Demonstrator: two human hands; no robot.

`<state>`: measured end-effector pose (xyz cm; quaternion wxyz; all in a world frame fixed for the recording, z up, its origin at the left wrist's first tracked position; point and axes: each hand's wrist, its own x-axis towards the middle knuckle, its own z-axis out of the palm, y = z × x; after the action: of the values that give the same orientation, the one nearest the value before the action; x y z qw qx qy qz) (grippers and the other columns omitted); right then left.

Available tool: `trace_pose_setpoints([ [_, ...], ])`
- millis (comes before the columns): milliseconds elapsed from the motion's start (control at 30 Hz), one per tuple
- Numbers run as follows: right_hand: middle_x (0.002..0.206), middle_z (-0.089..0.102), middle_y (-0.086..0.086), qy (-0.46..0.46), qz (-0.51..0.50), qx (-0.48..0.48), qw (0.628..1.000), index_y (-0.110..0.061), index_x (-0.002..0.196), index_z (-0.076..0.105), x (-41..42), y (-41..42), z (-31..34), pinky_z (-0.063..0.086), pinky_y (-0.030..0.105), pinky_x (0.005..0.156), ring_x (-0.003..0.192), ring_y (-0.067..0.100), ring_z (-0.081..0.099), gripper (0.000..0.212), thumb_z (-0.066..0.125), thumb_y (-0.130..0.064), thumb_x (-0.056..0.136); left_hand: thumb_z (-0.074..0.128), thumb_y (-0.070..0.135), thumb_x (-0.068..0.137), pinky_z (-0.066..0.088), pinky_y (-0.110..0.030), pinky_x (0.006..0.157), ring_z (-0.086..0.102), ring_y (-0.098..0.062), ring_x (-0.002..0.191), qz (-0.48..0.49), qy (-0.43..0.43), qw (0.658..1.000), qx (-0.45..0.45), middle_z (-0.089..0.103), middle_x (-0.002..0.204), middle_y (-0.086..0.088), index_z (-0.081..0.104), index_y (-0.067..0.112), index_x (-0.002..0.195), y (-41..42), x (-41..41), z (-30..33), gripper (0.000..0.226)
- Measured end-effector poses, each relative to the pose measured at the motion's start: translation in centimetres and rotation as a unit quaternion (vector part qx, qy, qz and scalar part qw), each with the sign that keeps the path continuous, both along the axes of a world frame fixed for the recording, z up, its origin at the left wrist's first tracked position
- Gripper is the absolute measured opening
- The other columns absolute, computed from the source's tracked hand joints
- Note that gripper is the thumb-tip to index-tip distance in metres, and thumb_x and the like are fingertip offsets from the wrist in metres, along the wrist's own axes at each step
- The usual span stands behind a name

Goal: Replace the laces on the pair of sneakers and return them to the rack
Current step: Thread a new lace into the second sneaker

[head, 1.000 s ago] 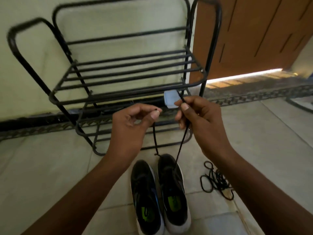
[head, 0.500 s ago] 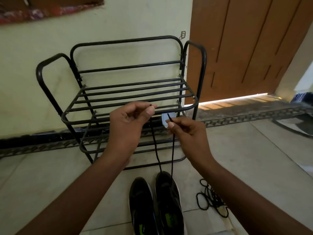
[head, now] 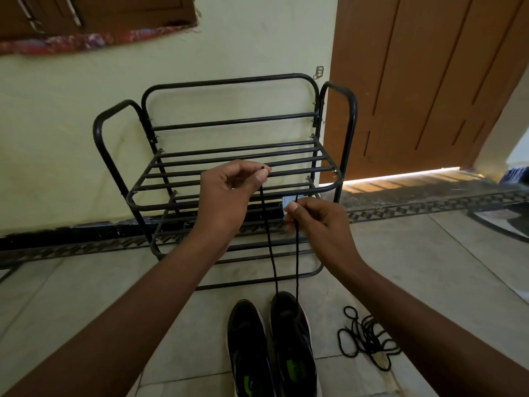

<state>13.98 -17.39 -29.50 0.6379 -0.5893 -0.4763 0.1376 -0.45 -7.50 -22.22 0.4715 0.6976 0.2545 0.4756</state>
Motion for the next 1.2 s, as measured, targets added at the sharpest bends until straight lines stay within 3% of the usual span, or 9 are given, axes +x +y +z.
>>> trace_pose_setpoints([
  [233,0.08,0.075,-0.003,-0.047,-0.024,-0.014,0.998,-0.017,0.09,0.08,0.1,0.3,0.1,0.059,0.041,0.079,0.083,0.015,0.071,0.017,0.068,-0.027,0.098,0.074,0.015,0.092,0.057,-0.026,0.091,0.074,-0.012,0.099,0.023,-0.027,0.999,-0.039,0.079,0.1,0.0,0.077,0.016,0.099,-0.2,-0.4,0.8,0.007],
  [467,0.088,0.07,-0.008,-0.069,-0.035,-0.034,0.996,-0.019,0.075,0.076,0.1,0.7,0.1,0.056,0.039,0.084,0.094,0.009,0.066,0.022,0.076,-0.035,0.09,0.075,0.018,0.093,0.05,-0.006,0.077,0.072,0.0,0.089,0.016,-0.02,0.998,-0.064,0.079,0.095,0.001,0.078,0.011,0.103,-0.7,-0.2,1.6,0.013],
  [667,0.093,0.066,-0.003,-0.05,-0.036,-0.043,0.997,-0.029,0.079,0.077,0.2,0.2,0.4,0.048,0.023,0.078,0.096,0.005,0.061,0.011,0.077,-0.036,0.087,0.075,0.018,0.092,0.054,-0.011,0.081,0.074,-0.005,0.092,0.015,-0.02,0.998,-0.06,0.079,0.095,0.0,0.078,0.01,0.104,-1.1,0.4,1.7,0.014],
  [867,0.092,0.066,-0.004,-0.058,-0.024,-0.047,0.997,-0.023,0.084,0.079,0.4,0.0,0.4,0.049,0.017,0.074,0.095,0.008,0.062,0.013,0.076,-0.035,0.088,0.074,0.018,0.093,0.056,-0.015,0.082,0.073,-0.004,0.092,0.016,-0.01,0.998,-0.053,0.079,0.096,0.0,0.078,0.009,0.105,-1.1,0.6,1.7,0.015],
  [1200,0.083,0.068,-0.001,-0.066,-0.016,-0.041,0.997,-0.019,0.079,0.077,0.9,0.1,0.1,0.054,0.031,0.076,0.086,0.012,0.064,0.017,0.075,-0.03,0.091,0.073,0.017,0.094,0.057,-0.02,0.083,0.074,-0.01,0.093,0.018,-0.013,0.999,-0.031,0.079,0.094,0.0,0.077,0.011,0.102,-1.3,0.8,1.5,0.011],
])
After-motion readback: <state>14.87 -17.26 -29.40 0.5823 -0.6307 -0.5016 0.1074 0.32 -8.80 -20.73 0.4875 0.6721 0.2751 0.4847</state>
